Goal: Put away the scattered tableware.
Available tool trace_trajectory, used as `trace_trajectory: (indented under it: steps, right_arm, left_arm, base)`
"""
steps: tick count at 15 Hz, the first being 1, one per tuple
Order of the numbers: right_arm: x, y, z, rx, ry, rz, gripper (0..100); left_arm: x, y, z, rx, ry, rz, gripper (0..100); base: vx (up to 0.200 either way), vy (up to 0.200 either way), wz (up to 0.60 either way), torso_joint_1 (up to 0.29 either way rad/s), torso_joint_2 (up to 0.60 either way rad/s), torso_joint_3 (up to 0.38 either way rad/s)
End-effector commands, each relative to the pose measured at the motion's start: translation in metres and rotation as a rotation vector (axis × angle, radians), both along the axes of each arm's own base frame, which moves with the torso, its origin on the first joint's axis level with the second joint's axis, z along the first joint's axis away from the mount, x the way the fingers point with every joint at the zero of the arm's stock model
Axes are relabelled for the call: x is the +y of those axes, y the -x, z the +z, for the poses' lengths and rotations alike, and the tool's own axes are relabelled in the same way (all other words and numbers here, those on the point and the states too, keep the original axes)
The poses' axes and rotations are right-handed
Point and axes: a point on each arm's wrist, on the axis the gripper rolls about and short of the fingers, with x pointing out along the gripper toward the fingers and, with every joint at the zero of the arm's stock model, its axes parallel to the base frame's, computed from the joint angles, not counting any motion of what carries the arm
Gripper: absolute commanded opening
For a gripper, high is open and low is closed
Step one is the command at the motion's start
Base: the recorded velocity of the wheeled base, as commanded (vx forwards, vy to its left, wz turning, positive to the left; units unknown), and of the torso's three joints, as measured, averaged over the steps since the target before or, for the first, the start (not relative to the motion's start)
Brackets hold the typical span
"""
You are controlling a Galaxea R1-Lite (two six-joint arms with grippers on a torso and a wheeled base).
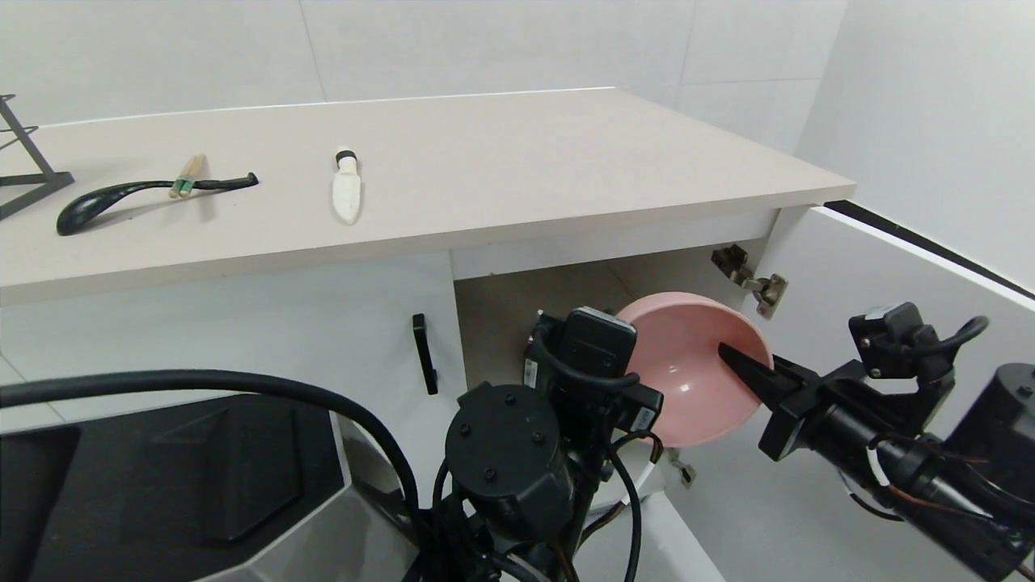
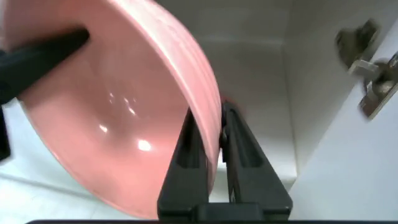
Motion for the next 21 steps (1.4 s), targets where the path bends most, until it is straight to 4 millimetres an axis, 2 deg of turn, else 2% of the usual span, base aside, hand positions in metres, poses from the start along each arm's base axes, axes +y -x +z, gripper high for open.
trace_trajectory:
  steps: [1,2,3,5,8,9,11,12,13,15,16,19,21]
  right_arm:
    - [0.002,0.003,0.004,-0.016,-0.009,0.034,0]
    - [0.002,0.003,0.004,-0.016,-0.009,0.034,0]
    - [0.002,0.003,0.004,-0.017,-0.010,0.034,0]
    - [0.000,0.001,0.004,-0.019,-0.010,0.023,0]
    - [-0.010,-0.004,0.003,-0.011,-0.007,-0.029,0]
    - [-0.018,-0.008,-0.002,0.010,0.002,-0.072,0]
    - [-0.026,-0.012,-0.013,0.058,0.025,-0.112,0]
    - [-0.028,-0.012,-0.018,0.082,0.036,-0.122,0]
    - [-0.030,-0.012,-0.023,0.105,0.047,-0.127,0]
    - [-0.029,-0.012,-0.025,0.115,0.052,-0.125,0]
    - [-0.030,-0.011,-0.025,0.116,0.050,-0.126,0]
    - [-0.029,-0.008,-0.027,0.129,0.056,-0.118,0]
    - [-0.028,-0.001,-0.030,0.157,0.056,-0.100,0]
  left_arm:
    - [0.001,0.000,0.001,-0.001,0.000,-0.002,0]
    - [0.001,0.000,0.001,-0.001,0.000,-0.002,0]
    - [0.001,0.000,0.001,0.001,0.004,-0.003,100]
    - [0.003,0.003,0.007,0.002,0.029,-0.013,100]
    - [0.019,0.013,0.021,0.007,0.051,-0.020,100]
    - [0.034,0.022,0.030,0.020,0.076,-0.052,100]
    - [0.056,0.037,0.036,0.033,0.079,-0.167,100]
    - [0.074,0.047,0.037,0.044,0.059,-0.253,100]
    - [0.097,0.061,0.034,0.055,0.013,-0.367,100]
    - [0.120,0.073,0.029,0.079,-0.029,-0.485,100]
    - [0.152,0.081,0.020,0.118,-0.079,-0.653,100]
    - [0.199,0.085,0.004,0.187,-0.146,-0.821,100]
    - [0.209,0.083,0.010,0.137,-0.152,-0.835,100]
  base:
    - [0.000,0.000,0.00,0.000,0.00,0.000]
    - [0.000,0.000,0.00,0.000,0.00,0.000]
    - [0.000,0.000,0.00,0.000,0.00,0.000]
    - [0.000,0.000,0.00,0.000,0.00,0.000]
    - [0.000,0.000,0.00,0.000,0.00,0.000]
    - [0.000,0.000,0.00,0.000,0.00,0.000]
    - [0.000,0.000,0.00,0.000,0.00,0.000]
    - [0.000,0.000,0.00,0.000,0.00,0.000]
    - [0.000,0.000,0.00,0.000,0.00,0.000]
    - [0.000,0.000,0.00,0.000,0.00,0.000]
    - [0.000,0.000,0.00,0.000,0.00,0.000]
    - [0.000,0.000,0.00,0.000,0.00,0.000]
    - [0.000,0.000,0.00,0.000,0.00,0.000]
